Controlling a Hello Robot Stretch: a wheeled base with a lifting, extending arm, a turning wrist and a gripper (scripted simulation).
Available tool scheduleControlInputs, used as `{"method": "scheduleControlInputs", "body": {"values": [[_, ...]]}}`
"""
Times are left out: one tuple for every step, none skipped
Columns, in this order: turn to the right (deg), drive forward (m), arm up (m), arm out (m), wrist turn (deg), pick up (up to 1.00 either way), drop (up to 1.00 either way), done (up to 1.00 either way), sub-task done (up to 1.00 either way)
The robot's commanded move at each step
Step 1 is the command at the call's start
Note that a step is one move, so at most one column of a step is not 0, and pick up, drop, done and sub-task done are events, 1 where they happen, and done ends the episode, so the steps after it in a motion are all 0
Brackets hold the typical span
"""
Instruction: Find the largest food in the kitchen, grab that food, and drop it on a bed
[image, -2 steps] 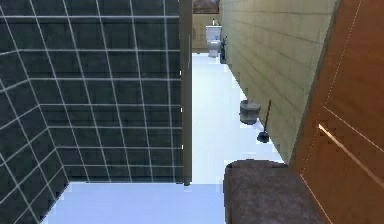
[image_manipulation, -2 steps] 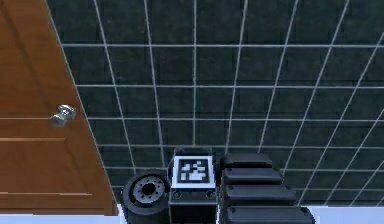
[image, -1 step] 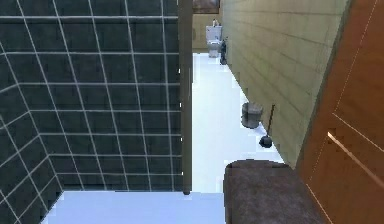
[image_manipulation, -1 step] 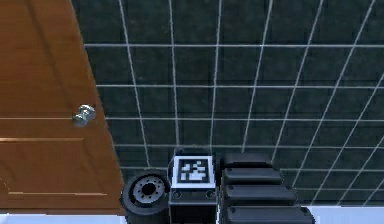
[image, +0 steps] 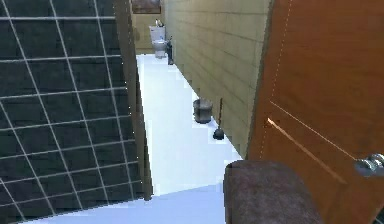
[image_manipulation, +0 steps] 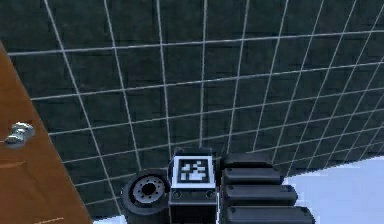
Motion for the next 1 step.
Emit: {"method": "scheduleControlInputs", "body": {"values": [[0.0,1.00,0.00,0.00,0.0,0.00,0.00,0.00,0.00]]}}
